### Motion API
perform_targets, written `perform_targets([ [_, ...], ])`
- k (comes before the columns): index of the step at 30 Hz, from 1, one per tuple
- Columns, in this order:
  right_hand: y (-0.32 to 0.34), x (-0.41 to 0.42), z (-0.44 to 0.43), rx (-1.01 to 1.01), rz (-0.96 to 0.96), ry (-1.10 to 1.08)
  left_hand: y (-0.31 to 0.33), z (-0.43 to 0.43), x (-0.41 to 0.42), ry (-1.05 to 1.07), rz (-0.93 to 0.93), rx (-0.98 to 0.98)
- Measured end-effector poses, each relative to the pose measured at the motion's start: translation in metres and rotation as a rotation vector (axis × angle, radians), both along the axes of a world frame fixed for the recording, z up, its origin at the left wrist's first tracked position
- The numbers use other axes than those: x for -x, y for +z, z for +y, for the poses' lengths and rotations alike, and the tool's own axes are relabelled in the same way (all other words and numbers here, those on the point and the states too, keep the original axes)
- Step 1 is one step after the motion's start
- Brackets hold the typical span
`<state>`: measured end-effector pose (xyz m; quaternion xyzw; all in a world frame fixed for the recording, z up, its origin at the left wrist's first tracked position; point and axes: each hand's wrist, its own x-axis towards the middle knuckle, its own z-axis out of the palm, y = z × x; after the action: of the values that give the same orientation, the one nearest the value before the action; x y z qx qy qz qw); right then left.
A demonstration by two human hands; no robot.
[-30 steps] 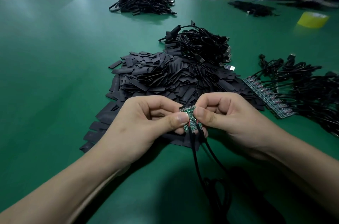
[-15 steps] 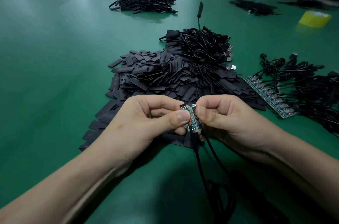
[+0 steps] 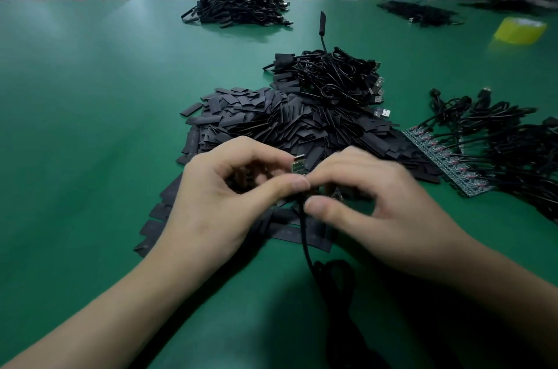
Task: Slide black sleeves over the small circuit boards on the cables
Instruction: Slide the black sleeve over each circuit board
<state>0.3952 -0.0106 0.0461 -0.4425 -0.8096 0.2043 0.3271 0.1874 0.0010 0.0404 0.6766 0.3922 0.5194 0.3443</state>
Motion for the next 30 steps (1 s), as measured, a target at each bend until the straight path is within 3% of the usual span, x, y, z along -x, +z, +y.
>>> perform_targets([
  [4,0.007,0.006,-0.003,0.291,0.395,0.093,-0.002,0.005,0.005,0.027,0.284,-0.219],
  [9,0.032,-0.017,0.002,0.597,1.064,0.242,-0.006,0.014,0.014,0.086,0.906,-0.439],
  [13,0.05,-0.054,0.02,0.922,1.281,0.459,-0.009,0.015,0.01,0.099,0.998,-0.468],
  [15,0.054,-0.067,0.025,0.925,1.192,0.396,-0.008,0.016,0.008,0.112,0.994,-0.477],
  [19,0.047,-0.059,0.018,0.575,0.53,0.014,-0.006,0.015,0.004,0.102,0.997,-0.466],
  [22,0.032,-0.035,0.012,0.327,0.088,-0.101,-0.004,0.014,0.003,0.085,0.996,-0.446],
  [24,0.02,-0.025,0.01,0.285,0.001,-0.126,-0.003,0.014,0.003,0.075,0.995,-0.44],
  [30,-0.004,-0.012,0.008,0.3,0.089,-0.141,-0.005,0.015,0.007,0.063,0.905,-0.453],
])
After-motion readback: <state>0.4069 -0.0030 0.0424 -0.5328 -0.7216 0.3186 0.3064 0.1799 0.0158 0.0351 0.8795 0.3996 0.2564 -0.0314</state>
